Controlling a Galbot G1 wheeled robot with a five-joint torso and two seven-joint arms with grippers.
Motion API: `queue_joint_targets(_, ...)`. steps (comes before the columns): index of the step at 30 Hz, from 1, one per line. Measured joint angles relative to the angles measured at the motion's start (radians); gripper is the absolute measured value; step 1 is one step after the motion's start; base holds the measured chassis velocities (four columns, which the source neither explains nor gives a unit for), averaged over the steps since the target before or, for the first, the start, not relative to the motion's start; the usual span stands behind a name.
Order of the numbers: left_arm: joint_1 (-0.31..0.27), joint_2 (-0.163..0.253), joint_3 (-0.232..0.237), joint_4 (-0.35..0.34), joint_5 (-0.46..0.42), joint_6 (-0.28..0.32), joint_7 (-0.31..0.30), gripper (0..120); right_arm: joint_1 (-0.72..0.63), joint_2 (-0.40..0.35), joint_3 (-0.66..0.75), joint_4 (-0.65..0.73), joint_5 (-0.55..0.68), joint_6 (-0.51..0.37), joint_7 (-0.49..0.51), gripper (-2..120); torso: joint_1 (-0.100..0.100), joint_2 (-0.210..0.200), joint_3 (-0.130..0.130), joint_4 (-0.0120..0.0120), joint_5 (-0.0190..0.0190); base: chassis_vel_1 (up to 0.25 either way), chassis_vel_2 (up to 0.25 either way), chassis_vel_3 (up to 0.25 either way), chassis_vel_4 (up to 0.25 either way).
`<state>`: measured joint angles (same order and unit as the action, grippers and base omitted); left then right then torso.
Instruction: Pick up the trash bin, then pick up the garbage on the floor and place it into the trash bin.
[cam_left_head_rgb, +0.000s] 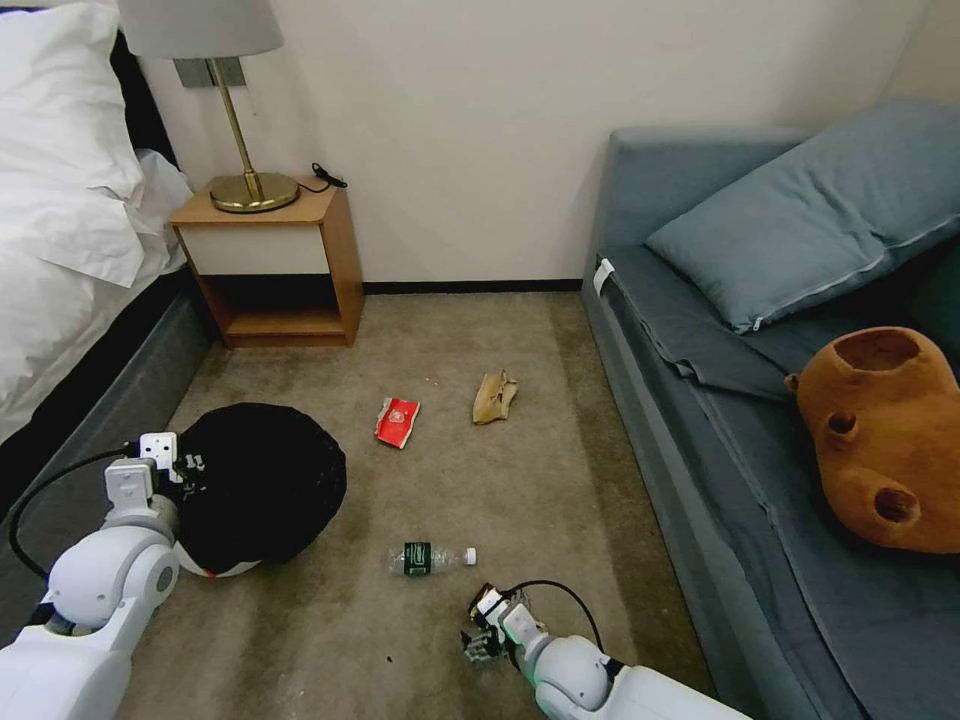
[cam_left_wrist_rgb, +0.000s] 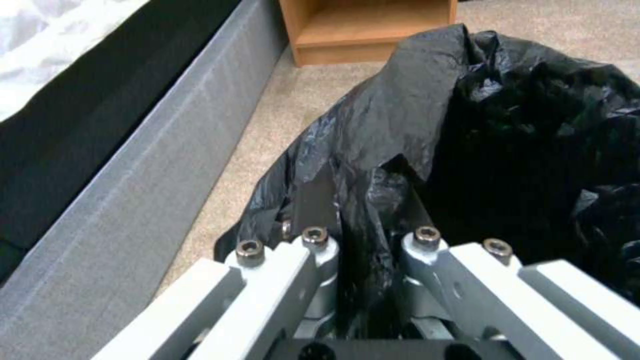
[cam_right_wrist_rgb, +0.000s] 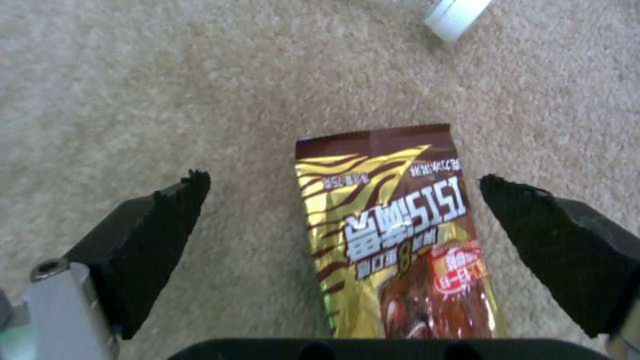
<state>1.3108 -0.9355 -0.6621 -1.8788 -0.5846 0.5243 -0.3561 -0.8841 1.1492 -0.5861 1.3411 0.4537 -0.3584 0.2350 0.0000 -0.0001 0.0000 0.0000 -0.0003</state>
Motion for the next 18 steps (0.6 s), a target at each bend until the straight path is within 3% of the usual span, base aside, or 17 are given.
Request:
queue_joint_targets(8, -0.016, 0.033, -0.008, 0.008, -0.018, -0.005, 0.006, 6, -0.002, 0.049, 0.011, -0.075, -0.048, 0.032, -0.008, 100, 0.000, 0.000, 0.000, -0.0001, 0.0002, 0.000, 0.000, 0.000, 0.000)
queue_joint_targets(18, -0.010, 0.038, -0.013, 0.010, -0.022, -0.015, 0.015, 6, -0.002, 0.064, 0.025, -0.110, -0.067, 0.036, 0.001, 100, 0.000, 0.000, 0.000, 0.0000, 0.0003, 0.000, 0.000, 0.000, 0.000)
